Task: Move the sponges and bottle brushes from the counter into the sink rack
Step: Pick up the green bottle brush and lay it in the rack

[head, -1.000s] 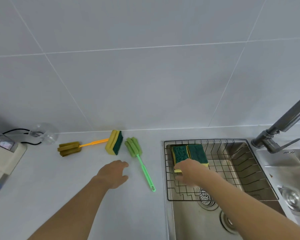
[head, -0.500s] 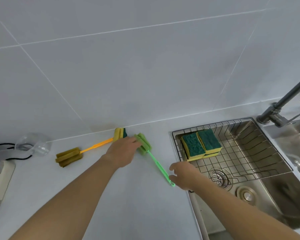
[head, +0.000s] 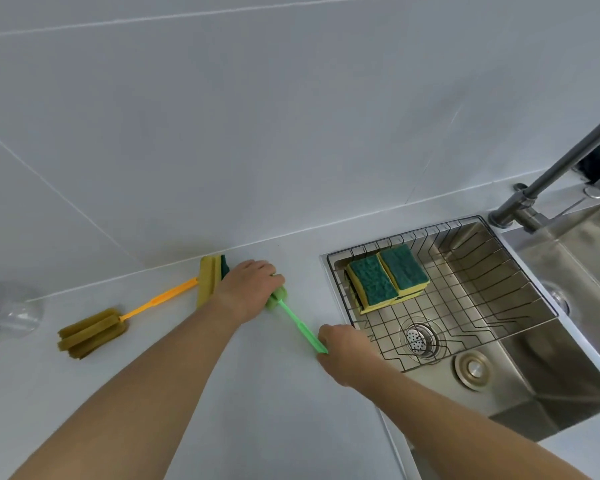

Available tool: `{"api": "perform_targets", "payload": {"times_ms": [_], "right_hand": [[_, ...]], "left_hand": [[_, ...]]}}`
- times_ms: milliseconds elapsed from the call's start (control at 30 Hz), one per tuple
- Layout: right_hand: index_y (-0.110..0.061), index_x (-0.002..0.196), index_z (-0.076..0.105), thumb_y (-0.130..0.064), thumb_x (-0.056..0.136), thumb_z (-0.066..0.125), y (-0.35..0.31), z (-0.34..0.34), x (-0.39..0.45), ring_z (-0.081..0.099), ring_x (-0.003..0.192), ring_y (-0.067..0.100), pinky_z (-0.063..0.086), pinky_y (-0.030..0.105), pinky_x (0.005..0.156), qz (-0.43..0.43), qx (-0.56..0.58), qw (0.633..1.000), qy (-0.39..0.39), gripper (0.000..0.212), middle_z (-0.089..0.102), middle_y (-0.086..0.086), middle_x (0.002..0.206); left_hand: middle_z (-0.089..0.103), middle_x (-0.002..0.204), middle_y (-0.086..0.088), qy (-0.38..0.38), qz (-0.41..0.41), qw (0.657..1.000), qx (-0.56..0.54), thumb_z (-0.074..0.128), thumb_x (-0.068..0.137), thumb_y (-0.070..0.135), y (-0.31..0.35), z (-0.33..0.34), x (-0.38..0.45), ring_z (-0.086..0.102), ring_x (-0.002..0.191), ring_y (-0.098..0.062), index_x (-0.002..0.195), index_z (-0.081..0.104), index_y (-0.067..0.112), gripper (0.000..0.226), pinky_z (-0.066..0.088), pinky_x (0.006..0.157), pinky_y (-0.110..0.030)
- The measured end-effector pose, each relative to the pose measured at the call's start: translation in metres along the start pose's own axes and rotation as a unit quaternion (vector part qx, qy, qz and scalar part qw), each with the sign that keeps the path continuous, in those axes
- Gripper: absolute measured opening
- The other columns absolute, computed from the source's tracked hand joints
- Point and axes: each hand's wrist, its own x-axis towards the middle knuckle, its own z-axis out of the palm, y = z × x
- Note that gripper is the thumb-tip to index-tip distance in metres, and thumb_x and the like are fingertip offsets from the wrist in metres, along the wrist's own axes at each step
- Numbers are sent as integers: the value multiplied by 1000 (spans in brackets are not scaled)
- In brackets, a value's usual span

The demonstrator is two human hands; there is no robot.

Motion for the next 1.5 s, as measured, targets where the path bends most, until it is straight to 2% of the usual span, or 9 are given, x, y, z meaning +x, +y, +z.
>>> {"api": "perform_targets", "payload": {"times_ms": [100, 267, 400, 567, 633, 933, 1100, 1333, 1500], "right_hand": [[-18, 94, 49, -21, 92, 54, 0, 0, 1, 54, 75, 22, 35, 26, 49, 6, 2, 1000, -4, 6, 54, 3, 88], [-14, 112, 57, -18, 92, 53, 1, -13, 0, 57, 84, 24, 45, 32, 64, -4, -16, 1000, -6, 20, 60, 6, 100], [-14, 114, 59, -16, 92, 53, 10, -34, -6, 61, 88, 23, 54, 34, 73, -16, -40, 999, 13, 23, 62, 6, 104], [-16, 109, 62, -13, 92, 51, 29, -58, -19, 60, 88, 21, 54, 33, 74, -35, -75, 996, 43, 20, 59, 3, 102], [-18, 106, 64, -12, 90, 52, 38, -65, -24, 59, 86, 19, 56, 34, 75, -36, -88, 994, 54, 20, 57, 0, 99], [-21, 106, 64, -28, 95, 52, 78, -77, -70, 61, 88, 17, 58, 35, 77, -58, -108, 989, 85, 17, 64, -1, 99], [-21, 109, 63, -38, 97, 52, 110, -75, -92, 59, 89, 16, 56, 34, 81, -75, -98, 989, 80, 24, 63, -3, 100], [-20, 103, 62, -35, 97, 55, 160, -91, -105, 58, 84, 14, 53, 29, 76, -95, -80, 989, 86, 18, 61, -4, 98], [-22, 102, 61, -35, 95, 57, 193, -103, -100, 57, 85, 14, 50, 28, 76, -101, -77, 987, 94, 16, 60, -5, 97]], "left_hand": [[54, 126, -3, 1, -12, 1000, -25, 52, 84, 2, 1, 3, 3, 44, 124, -22, 123, 55, 17, 42, 31, 105, -33], [56, 119, -2, 15, -19, 999, -24, 52, 83, 4, -3, 9, 2, 48, 117, -22, 116, 57, 17, 36, 32, 103, -33], [56, 114, -1, -7, -16, 999, -34, 52, 85, 8, -6, 7, -2, 51, 110, -21, 114, 56, 20, 32, 32, 102, -31], [55, 112, -4, -40, -23, 998, -53, 50, 89, 23, 10, -5, -11, 56, 97, -26, 116, 54, 17, 27, 42, 82, -35], [55, 110, -4, -37, -23, 997, -57, 48, 91, 27, 19, -10, -17, 58, 94, -27, 115, 54, 17, 27, 43, 79, -36], [57, 103, -1, -23, -10, 996, -80, 43, 93, 34, 78, -34, -39, 59, 86, -23, 109, 54, 18, 25, 38, 72, -31], [57, 103, -1, -21, 3, 995, -99, 44, 93, 35, 118, -43, -42, 58, 87, -22, 111, 54, 19, 26, 36, 71, -30], [57, 104, 2, 2, -6, 988, -154, 50, 89, 45, 165, -49, -34, 57, 90, -20, 123, 51, 27, 39, 46, 77, -32], [54, 114, 6, -11, -25, 985, -170, 56, 79, 59, 188, -47, -17, 58, 98, -20, 133, 44, 31, 62, 50, 83, -36]]}}
